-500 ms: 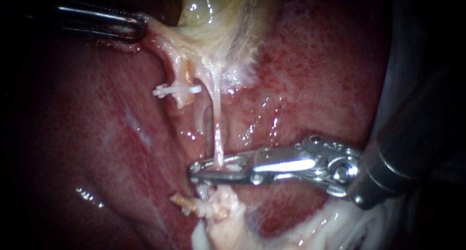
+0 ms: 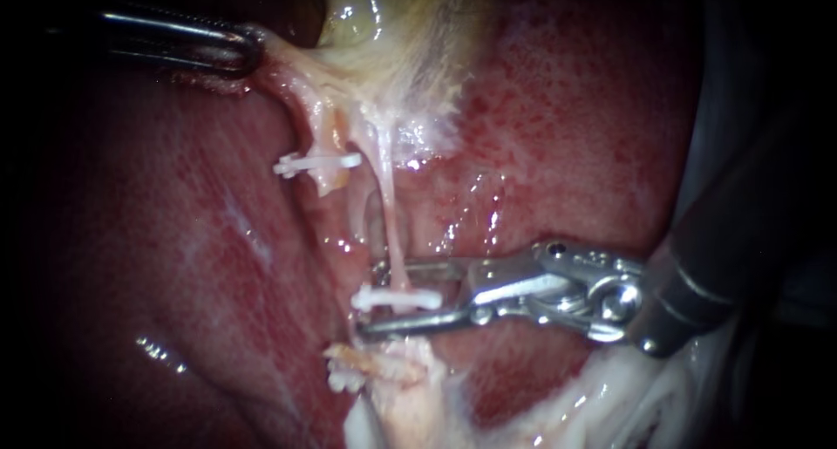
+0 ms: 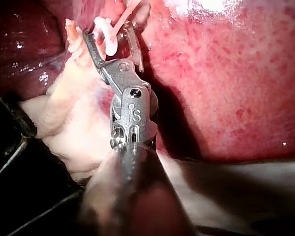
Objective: Going back first clip right tube
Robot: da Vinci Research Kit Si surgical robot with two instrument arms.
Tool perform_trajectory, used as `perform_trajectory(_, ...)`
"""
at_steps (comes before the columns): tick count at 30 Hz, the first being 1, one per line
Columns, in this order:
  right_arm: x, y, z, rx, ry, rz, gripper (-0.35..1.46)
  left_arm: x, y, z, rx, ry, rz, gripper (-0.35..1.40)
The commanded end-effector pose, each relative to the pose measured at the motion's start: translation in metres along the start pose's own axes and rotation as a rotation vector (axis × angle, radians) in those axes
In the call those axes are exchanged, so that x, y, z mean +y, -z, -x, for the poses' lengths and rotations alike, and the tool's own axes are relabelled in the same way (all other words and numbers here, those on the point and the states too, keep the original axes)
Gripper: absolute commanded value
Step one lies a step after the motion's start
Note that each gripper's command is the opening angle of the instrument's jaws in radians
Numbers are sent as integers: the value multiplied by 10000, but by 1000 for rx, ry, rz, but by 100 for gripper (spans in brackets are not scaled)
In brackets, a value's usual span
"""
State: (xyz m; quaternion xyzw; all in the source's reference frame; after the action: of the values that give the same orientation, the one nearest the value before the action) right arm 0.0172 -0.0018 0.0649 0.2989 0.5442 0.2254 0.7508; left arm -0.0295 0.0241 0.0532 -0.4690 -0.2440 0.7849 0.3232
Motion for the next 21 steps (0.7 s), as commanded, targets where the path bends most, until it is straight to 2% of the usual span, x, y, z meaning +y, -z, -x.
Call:
perform_trajectory(1,-1,4,-2,-3,14,3,50,0,2,0,0,0,-2,-35)
perform_trajectory(8,-7,56,-19,-69,226,41,50,0,3,0,0,0,-1,-35)
perform_trajectory(11,-8,79,-26,-96,285,55,50,0,2,0,0,-1,-1,-35)
perform_trajectory(16,-10,111,-32,-117,339,65,50,0,2,0,0,0,-2,-35)
perform_trajectory(21,-11,128,-31,-118,357,67,50,-1,-3,2,1,-2,-4,-35)
